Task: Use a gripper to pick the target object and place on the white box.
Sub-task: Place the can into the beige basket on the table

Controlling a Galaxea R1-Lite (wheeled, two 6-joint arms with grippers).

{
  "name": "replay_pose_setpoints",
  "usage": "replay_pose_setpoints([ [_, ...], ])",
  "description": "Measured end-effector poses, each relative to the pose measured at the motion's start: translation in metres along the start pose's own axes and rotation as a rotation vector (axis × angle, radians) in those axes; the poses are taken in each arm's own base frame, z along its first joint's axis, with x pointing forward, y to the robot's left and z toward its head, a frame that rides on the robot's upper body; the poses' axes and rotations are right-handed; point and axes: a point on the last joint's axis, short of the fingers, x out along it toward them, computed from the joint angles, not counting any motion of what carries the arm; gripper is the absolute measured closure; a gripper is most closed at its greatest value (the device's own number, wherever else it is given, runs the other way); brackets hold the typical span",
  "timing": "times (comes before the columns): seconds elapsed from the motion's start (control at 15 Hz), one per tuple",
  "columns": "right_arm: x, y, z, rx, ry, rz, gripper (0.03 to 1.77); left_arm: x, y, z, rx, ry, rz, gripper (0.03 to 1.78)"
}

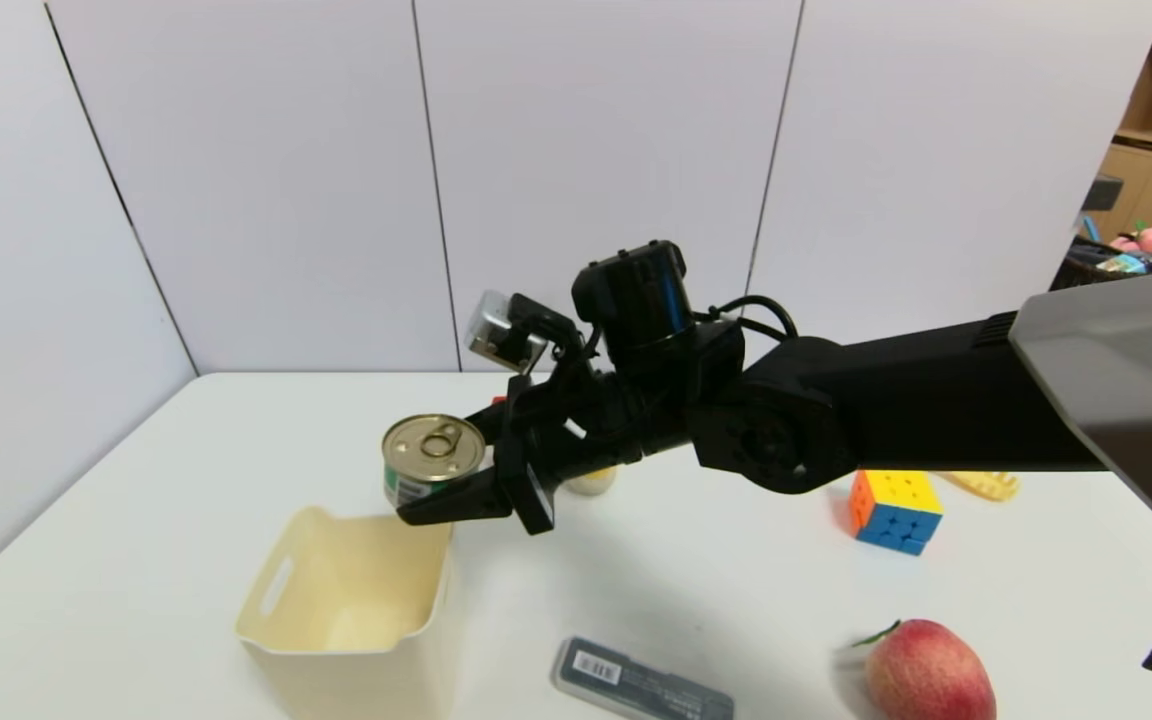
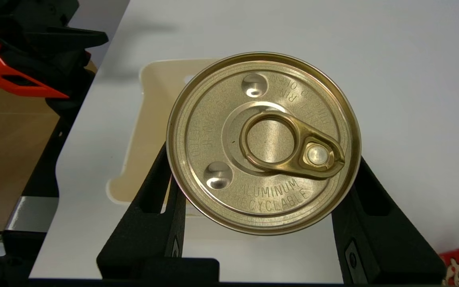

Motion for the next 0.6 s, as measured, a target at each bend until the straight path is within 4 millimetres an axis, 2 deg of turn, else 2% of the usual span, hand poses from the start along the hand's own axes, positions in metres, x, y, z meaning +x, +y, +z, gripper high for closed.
replay_pose_setpoints([
  [0.4, 0.011, 0.013, 0.015, -0.045, -0.041, 0.065, 0.82, 0.0, 0.0, 0.0, 0.0, 0.0, -0.001, 0.12],
  [0.6, 0.017, 0.019, 0.016, -0.054, -0.045, 0.099, 0.82, 0.0, 0.0, 0.0, 0.0, 0.0, -0.001, 0.12],
])
